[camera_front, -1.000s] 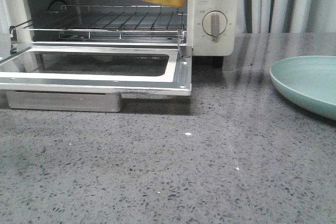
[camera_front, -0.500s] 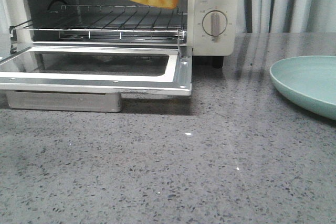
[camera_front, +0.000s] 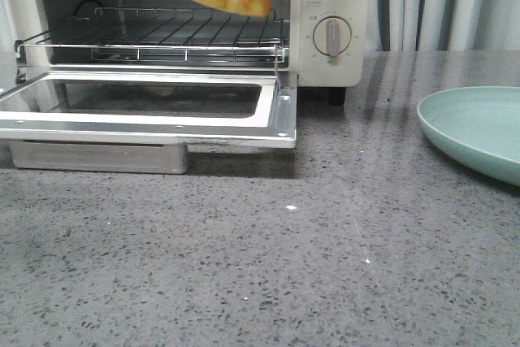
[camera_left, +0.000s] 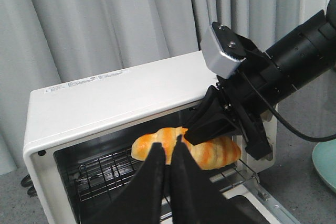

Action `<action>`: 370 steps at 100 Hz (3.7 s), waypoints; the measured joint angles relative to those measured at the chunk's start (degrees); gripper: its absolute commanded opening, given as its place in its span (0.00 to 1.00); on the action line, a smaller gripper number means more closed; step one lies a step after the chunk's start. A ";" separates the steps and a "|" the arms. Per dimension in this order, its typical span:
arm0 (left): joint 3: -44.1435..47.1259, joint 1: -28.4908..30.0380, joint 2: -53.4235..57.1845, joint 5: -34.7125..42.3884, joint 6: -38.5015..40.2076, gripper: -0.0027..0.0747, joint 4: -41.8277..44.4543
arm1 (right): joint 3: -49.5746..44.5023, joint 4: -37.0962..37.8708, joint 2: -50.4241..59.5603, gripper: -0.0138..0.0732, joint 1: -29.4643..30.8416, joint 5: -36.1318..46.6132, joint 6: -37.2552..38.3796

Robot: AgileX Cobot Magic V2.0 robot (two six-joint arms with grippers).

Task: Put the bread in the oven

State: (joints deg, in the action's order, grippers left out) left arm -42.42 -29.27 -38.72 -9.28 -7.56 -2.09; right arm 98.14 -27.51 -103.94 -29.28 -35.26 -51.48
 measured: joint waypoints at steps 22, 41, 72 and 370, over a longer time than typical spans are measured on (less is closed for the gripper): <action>0.00 0.00 0.00 0.00 0.00 0.01 0.00 | 0.20 0.00 -0.49 0.09 -0.10 0.73 0.00; 0.00 0.00 0.00 0.00 0.00 0.01 0.04 | 0.24 0.00 -0.49 0.09 -0.10 0.92 -0.10; 0.00 0.00 0.00 0.00 0.00 0.01 0.04 | 0.33 0.00 -0.49 0.12 -0.10 0.66 -0.10; 0.00 0.00 0.00 -2.80 0.00 0.01 0.04 | 0.34 -5.10 15.07 0.20 -0.27 -25.75 8.25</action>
State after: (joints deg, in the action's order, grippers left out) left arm -42.42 -29.27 -38.72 -12.08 -7.56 -2.05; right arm 98.48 -32.61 -88.87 -29.55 -61.00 -43.23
